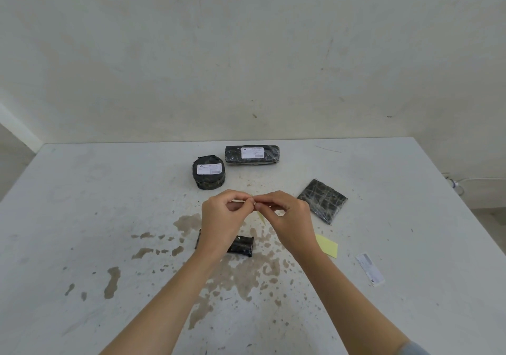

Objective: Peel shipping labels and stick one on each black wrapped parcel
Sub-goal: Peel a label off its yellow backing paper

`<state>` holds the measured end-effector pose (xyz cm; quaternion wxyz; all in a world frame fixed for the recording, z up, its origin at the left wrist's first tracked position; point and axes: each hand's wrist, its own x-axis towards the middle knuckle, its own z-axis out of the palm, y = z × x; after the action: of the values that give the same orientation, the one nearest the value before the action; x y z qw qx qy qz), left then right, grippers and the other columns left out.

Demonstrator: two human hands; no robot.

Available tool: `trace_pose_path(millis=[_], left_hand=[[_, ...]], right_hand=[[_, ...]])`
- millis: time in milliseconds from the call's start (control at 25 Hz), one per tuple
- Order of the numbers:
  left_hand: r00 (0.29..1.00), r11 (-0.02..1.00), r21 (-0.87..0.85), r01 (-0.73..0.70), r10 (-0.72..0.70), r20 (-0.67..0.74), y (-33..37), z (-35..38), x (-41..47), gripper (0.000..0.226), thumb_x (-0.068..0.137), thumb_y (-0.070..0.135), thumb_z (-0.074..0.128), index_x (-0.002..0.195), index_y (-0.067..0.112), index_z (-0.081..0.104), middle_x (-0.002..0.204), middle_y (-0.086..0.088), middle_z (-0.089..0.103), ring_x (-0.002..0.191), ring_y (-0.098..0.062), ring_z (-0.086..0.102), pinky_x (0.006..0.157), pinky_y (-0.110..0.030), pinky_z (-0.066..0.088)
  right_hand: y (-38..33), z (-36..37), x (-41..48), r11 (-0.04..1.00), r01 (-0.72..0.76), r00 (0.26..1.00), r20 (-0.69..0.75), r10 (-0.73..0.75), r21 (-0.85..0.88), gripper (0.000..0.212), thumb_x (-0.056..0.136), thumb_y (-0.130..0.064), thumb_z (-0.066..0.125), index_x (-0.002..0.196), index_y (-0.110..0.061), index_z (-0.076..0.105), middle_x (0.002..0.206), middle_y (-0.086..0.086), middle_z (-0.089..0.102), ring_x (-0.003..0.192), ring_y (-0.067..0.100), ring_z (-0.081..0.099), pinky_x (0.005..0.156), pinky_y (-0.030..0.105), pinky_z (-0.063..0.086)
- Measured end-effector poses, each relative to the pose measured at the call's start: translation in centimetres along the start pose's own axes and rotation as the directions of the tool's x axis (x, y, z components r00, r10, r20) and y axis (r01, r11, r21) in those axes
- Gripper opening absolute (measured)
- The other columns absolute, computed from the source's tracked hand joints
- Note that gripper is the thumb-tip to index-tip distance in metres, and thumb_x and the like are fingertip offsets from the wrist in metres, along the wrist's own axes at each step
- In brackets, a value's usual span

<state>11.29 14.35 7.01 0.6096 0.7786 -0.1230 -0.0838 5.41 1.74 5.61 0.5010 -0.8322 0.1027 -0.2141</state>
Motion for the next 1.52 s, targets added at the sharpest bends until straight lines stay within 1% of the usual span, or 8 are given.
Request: trace_pose_path(millis=[160,480,640,760,880,1080,1200,1520], left_hand=[[1.000,0.999,-0.042,0.007,-0.006,0.022,0.1,-0.1,-0.1,0.004,0.082,0.007,0.069,0.084,0.006,0.072,0.076,-0.001,0.074,0.069,-0.007,0.072,0.064,-0.011,0.052],[1.000,1.000,-0.005,-0.006,0.006,0.028,0.2,0.0,-0.2,0.003,0.082,0.005,0.068,0.082,0.005,0.070,0.077,-0.003,0.073,0.068,-0.005,0.072,0.065,-0.012,0.053],[1.000,1.000,0.026,0.006,-0.007,0.012,0.4,0.1,-0.3,0.002,0.081,0.006,0.068,0.080,0.008,0.070,0.074,-0.003,0.073,0.068,-0.004,0.071,0.066,-0.013,0.054],[1.000,0.999,0.038,0.024,-0.024,0.001,0.5,0.1,-0.2,0.002,0.078,0.007,0.069,0.077,0.009,0.069,0.073,-0.004,0.073,0.069,-0.009,0.071,0.068,-0.018,0.056],[1.000,0.999,0.044,0.026,-0.026,0.001,0.3,0.1,-0.1,0.003,0.076,0.008,0.070,0.074,0.009,0.068,0.073,-0.005,0.072,0.071,-0.015,0.070,0.068,-0.023,0.057],[0.998,1.000,0.014,-0.011,0.011,0.062,-0.1,-0.4,-0.1,0.005,0.079,0.008,0.070,0.074,0.010,0.067,0.073,-0.002,0.070,0.071,-0.012,0.069,0.067,-0.019,0.054],[0.993,0.998,0.008,-0.058,0.057,0.106,-0.3,-0.6,-0.3,0.007,0.081,0.007,0.068,0.075,0.010,0.067,0.076,-0.002,0.069,0.072,-0.012,0.068,0.069,-0.019,0.055],[0.987,0.994,-0.025,-0.105,0.108,0.116,-0.5,-0.6,-0.2,0.009,0.082,0.003,0.065,0.074,0.009,0.067,0.078,-0.003,0.068,0.072,-0.011,0.068,0.071,-0.017,0.053]], right_hand=[[-0.3,0.0,0.1,0.999,-0.028,0.999,-0.023,0.029,0.015,0.011,0.082,-0.011,0.070,0.089,-0.017,0.076,0.082,-0.003,0.074,0.077,0.012,0.068,0.073,0.028,0.055],[-0.5,0.0,0.0,0.999,-0.035,0.999,-0.027,0.035,0.000,0.009,0.083,-0.011,0.069,0.088,-0.015,0.076,0.081,-0.004,0.074,0.076,0.011,0.067,0.072,0.024,0.055],[-0.6,0.1,0.0,0.999,0.026,0.999,-0.037,-0.027,-0.031,0.009,0.083,-0.008,0.069,0.086,-0.014,0.076,0.080,-0.004,0.074,0.075,0.010,0.066,0.069,0.020,0.054],[-0.6,0.1,0.0,0.998,0.044,0.999,-0.026,-0.045,-0.036,0.010,0.083,-0.007,0.069,0.086,-0.013,0.076,0.079,-0.005,0.073,0.078,0.008,0.065,0.069,0.015,0.052],[-0.7,0.2,-0.1,1.000,-0.006,1.000,-0.008,0.006,0.004,0.010,0.083,-0.008,0.068,0.087,-0.013,0.075,0.079,-0.009,0.072,0.078,0.007,0.066,0.070,0.013,0.051],[-1.0,0.1,-0.1,0.980,-0.141,0.990,0.041,0.136,0.139,0.007,0.083,-0.011,0.069,0.086,-0.014,0.075,0.077,-0.007,0.073,0.075,0.006,0.068,0.072,0.014,0.052],[-1.2,0.0,-0.1,0.967,-0.171,0.985,0.062,0.162,0.187,0.006,0.082,-0.011,0.070,0.084,-0.011,0.076,0.074,-0.002,0.074,0.071,0.005,0.068,0.070,0.015,0.052],[-1.3,-0.2,0.0,0.932,-0.239,0.971,0.088,0.224,0.271,0.008,0.085,-0.008,0.066,0.085,-0.005,0.073,0.072,0.002,0.072,0.065,0.001,0.064,0.065,0.013,0.049]])
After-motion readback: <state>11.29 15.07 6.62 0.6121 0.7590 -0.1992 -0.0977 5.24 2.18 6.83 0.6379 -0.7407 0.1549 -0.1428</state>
